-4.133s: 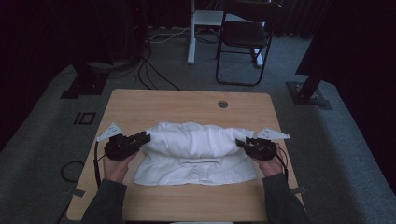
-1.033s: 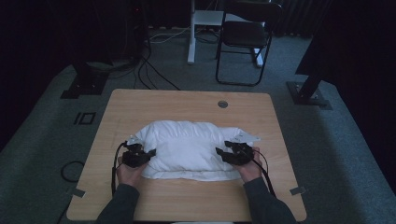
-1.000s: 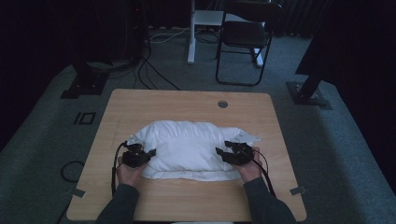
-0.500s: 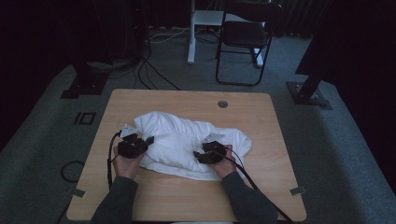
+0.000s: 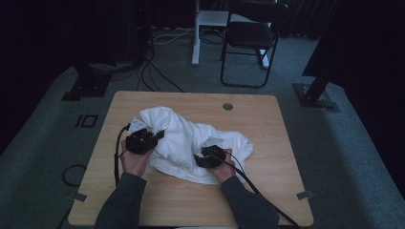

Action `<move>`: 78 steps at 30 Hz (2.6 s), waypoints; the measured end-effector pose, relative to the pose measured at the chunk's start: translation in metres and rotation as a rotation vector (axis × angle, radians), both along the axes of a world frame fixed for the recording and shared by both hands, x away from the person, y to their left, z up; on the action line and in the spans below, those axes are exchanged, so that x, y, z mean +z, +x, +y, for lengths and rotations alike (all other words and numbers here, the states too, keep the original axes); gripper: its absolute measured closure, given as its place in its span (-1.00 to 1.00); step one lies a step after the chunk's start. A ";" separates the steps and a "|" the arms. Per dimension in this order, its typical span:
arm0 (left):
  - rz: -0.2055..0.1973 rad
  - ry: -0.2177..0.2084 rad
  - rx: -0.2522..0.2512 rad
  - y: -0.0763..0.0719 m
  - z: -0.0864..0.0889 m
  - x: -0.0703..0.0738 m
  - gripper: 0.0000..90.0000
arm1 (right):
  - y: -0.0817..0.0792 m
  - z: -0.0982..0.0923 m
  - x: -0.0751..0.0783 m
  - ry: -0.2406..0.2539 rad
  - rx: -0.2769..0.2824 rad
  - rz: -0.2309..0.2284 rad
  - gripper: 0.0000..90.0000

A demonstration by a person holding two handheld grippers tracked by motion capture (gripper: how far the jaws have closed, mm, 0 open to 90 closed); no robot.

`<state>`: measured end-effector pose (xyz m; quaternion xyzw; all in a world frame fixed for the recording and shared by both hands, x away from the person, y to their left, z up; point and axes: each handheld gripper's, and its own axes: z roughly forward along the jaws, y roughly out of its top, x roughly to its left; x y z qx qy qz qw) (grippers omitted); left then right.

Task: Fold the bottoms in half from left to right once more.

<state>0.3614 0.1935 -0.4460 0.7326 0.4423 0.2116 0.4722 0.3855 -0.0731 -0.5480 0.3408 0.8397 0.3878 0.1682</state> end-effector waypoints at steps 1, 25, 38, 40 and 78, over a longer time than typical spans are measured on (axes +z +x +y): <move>-0.008 0.003 -0.010 0.000 -0.002 0.002 0.74 | 0.000 0.002 -0.001 0.005 0.002 -0.005 0.02; -0.031 0.021 -0.104 -0.003 -0.028 0.005 0.74 | 0.002 -0.007 0.000 0.042 0.009 -0.014 -0.15; -0.048 0.072 -0.151 -0.003 -0.046 0.005 0.74 | -0.007 -0.003 0.018 0.153 0.157 -0.070 -0.21; -0.042 0.075 -0.151 -0.003 -0.045 0.004 0.74 | -0.011 -0.027 0.024 0.173 0.099 -0.097 -0.16; 0.084 0.221 -0.332 -0.007 -0.136 -0.088 0.74 | 0.004 -0.103 0.030 0.192 -0.156 0.028 -0.08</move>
